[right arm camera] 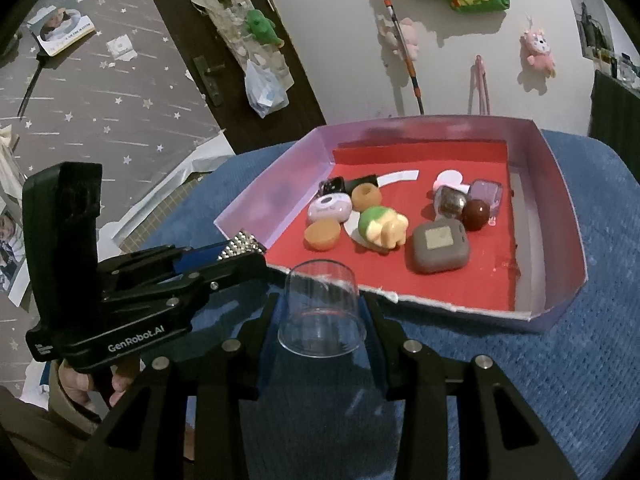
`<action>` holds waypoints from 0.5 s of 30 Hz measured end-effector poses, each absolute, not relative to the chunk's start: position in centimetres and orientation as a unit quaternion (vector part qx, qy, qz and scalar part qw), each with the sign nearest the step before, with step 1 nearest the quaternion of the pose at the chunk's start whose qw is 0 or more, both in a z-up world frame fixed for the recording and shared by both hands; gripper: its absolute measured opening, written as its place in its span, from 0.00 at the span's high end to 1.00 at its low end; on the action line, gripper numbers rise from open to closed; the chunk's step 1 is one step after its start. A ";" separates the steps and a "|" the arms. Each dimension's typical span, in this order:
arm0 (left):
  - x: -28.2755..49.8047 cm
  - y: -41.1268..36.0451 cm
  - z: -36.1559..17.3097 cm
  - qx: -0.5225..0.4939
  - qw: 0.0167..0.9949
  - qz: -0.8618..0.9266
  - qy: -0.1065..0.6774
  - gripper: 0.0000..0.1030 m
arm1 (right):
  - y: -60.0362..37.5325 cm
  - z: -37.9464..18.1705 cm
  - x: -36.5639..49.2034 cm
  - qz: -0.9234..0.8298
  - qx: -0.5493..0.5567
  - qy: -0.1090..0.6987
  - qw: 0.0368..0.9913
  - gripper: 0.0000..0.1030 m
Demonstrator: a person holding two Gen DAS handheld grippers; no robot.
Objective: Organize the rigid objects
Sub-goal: 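Carry the grater with the left tool into the box while the right tool carries the glass cup in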
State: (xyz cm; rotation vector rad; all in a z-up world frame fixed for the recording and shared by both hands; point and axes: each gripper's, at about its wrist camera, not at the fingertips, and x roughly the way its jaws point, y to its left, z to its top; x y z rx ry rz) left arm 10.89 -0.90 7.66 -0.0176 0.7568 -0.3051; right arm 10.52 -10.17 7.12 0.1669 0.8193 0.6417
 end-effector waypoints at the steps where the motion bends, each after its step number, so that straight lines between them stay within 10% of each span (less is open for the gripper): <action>1: 11.1 -0.9 7.7 -0.009 0.918 -0.149 0.367 0.77 | -10.2 7.3 10.7 0.306 0.079 0.390 0.865 0.60; 15: 14.0 -1.0 7.2 -0.015 0.905 -0.152 0.398 0.77 | -11.4 7.7 13.6 0.279 0.077 0.391 0.874 0.60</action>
